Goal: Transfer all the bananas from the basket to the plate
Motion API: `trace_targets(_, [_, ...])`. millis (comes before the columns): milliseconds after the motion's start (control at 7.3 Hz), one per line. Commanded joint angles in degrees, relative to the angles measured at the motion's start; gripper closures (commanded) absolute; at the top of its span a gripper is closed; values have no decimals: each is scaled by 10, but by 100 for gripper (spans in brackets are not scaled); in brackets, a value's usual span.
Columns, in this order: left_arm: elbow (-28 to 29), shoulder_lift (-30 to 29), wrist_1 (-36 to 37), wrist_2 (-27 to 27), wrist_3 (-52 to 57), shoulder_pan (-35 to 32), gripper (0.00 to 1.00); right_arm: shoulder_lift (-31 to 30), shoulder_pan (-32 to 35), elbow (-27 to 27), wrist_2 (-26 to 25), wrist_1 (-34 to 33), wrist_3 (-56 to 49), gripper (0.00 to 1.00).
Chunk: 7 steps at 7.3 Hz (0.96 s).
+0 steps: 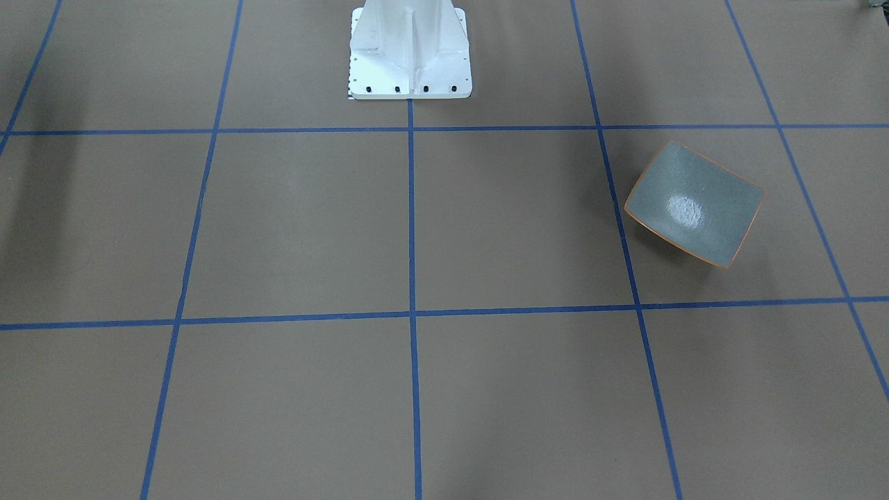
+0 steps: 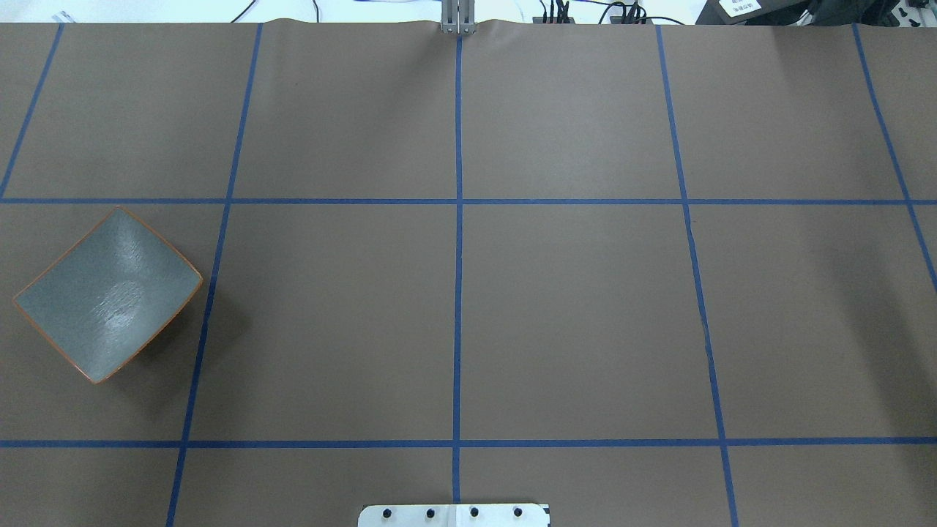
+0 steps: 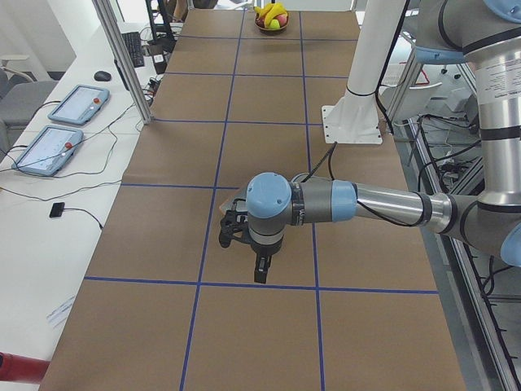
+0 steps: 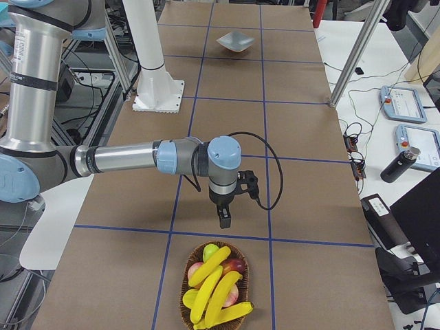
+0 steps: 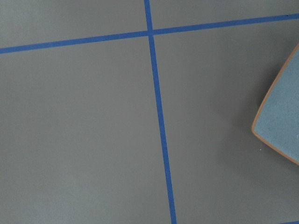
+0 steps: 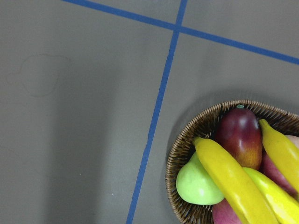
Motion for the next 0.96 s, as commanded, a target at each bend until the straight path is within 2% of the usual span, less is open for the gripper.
trace_targets(0, [3, -6, -29, -1, -1, 0, 0, 42, 1, 3, 3, 14, 4, 0])
trace_targets(411, [5, -9, -99, -2, -3, 0, 0, 41, 2, 1, 9, 16, -38, 0])
trace_targets(822, [14, -8, -102, -5, -1, 0, 0, 35, 1, -47, 2, 17, -203, 0])
